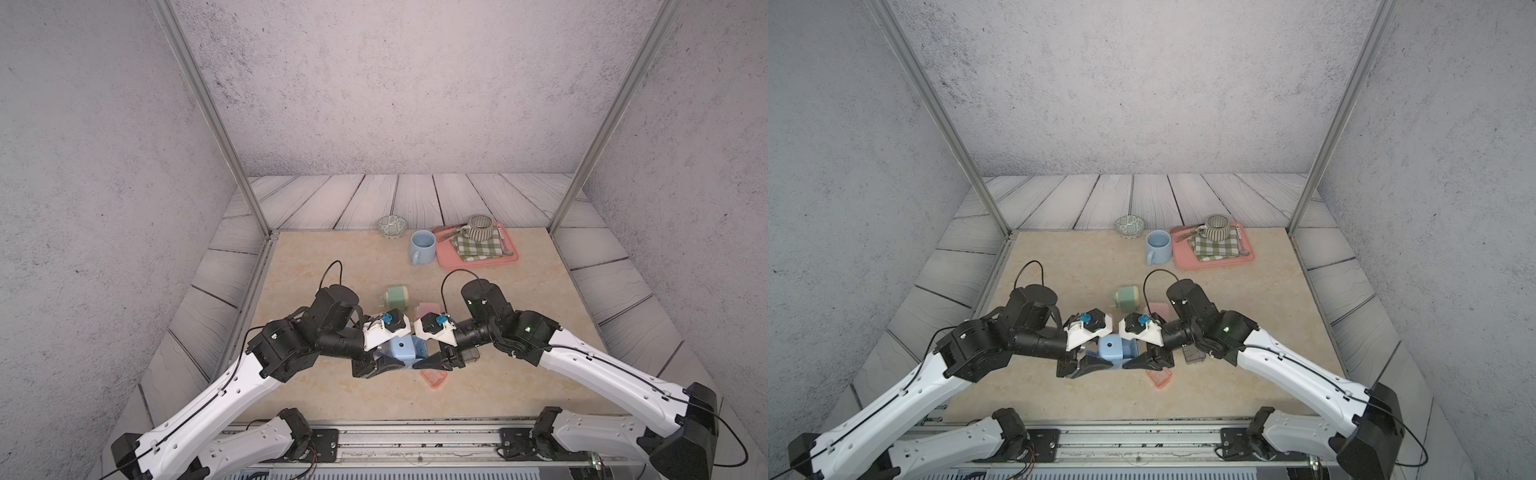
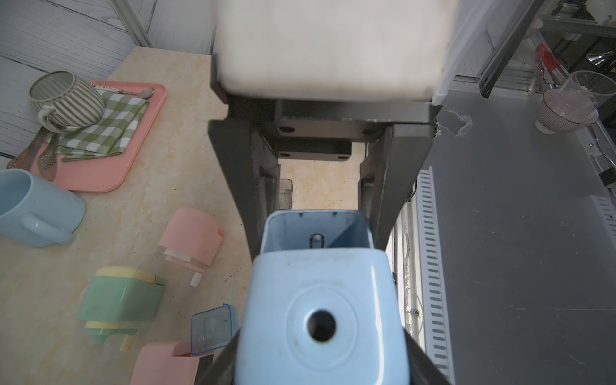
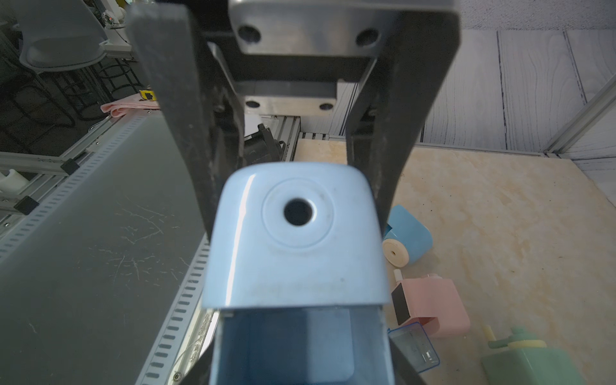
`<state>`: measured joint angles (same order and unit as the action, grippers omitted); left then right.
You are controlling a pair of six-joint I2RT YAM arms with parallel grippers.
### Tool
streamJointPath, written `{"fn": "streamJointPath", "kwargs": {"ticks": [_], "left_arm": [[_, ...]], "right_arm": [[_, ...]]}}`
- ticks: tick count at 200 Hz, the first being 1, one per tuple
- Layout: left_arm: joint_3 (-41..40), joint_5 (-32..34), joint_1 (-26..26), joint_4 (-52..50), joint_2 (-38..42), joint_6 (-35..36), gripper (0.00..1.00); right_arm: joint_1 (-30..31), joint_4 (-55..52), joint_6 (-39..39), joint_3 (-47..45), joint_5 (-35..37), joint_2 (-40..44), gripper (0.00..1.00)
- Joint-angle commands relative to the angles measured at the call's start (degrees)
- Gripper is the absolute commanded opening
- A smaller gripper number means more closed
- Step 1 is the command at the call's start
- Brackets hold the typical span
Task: Put the tray back into the pencil sharpener
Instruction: Pick up the pencil sharpener from the center of the board.
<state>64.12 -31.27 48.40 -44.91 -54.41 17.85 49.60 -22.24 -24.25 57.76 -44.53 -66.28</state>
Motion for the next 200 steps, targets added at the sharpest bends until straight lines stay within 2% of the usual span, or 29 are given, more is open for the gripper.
{"fn": "streamJointPath", "kwargs": {"ticks": [1, 15, 25, 44, 59, 93, 155, 200], "left_arm": [[2.1, 0.9, 0.0, 2.4, 0.2, -2.1, 0.14], [1.8, 2.0, 0.0, 3.2, 0.8, -3.5, 0.27], [1.0, 2.9, -0.1, 4.2, 1.7, -4.6, 0.45], [-1.6, 3.3, -0.5, 7.2, 4.7, -7.3, 0.67], [-4.4, 2.9, -0.9, 10.3, 7.4, -9.8, 0.79], [-9.7, 1.8, -1.6, 16.6, 11.6, -14.9, 0.80], [-15.3, 1.4, -2.1, 21.7, 14.1, -18.7, 0.83], [-16.2, -0.8, -2.5, 24.4, 14.4, -19.7, 0.73]], "right_arm": [[0.6, 1.7, 1.5, -0.2, -1.4, 0.4, 0.51], [0.6, 2.9, 2.8, -0.4, -1.3, 0.9, 0.50], [0.6, 4.2, 4.0, -0.7, -1.3, 1.4, 0.50], [0.6, 6.2, 6.3, -1.2, -1.3, 2.1, 0.50], [0.6, 7.7, 8.1, -1.5, -1.3, 2.6, 0.50], [0.6, 12.2, 12.3, -2.5, -1.2, 3.2, 0.50], [0.6, 18.8, 17.7, -3.4, -1.5, 3.5, 0.49], [0.6, 20.4, 19.0, -3.6, -0.9, 3.7, 0.49]]}}
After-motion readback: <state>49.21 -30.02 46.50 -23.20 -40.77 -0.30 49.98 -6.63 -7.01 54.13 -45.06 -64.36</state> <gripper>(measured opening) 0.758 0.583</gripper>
